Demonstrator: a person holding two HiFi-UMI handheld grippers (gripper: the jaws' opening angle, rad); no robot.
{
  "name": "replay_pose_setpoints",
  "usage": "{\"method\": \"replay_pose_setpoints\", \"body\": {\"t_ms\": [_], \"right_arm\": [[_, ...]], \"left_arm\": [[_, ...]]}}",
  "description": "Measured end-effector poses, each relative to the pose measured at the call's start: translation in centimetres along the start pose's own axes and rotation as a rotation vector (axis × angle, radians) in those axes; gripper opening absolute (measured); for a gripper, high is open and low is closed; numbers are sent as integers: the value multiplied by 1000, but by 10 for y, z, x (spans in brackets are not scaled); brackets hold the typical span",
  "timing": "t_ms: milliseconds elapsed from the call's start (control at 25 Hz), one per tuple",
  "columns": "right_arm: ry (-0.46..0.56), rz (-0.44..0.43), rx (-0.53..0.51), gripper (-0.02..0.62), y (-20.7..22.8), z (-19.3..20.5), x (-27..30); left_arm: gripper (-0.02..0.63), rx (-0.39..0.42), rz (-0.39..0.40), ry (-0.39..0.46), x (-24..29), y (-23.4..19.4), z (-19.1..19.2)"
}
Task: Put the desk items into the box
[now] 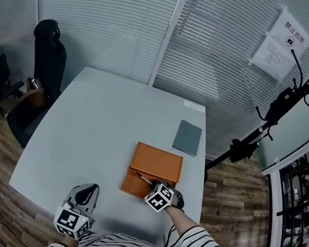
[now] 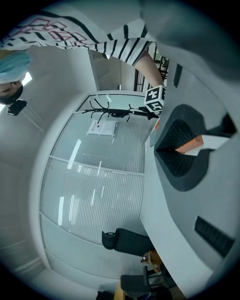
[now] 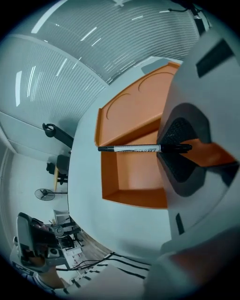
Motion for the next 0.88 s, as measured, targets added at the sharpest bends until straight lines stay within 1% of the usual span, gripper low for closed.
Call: {"method": "replay_pose_setpoints", "body": {"t_ms": [80,200,400,880], "right_arm": [[-37,-15,-3,64,0,3,7],[-58,-42,-2,64,-4,2,12],[-95,-48,1,64,-6,5,20],[-120,-93,2,64,-5,5,24]], "left_arm": [[21,-3,-1,-2,1,-2,1],[21,-6,1,-2,2,-3,4],[21,-9,5,-3,2,-4,6],[21,-15,11,-8,4,-3,8]]}}
Point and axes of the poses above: the fingertips, and each gripper's own axes: x forward along the fingers, y to its right, z out of its underside, the point moved 1 cm from there along -x, backward along the fingers, and after that the axes turned 14 degrees about x, right-handed, at the moved point
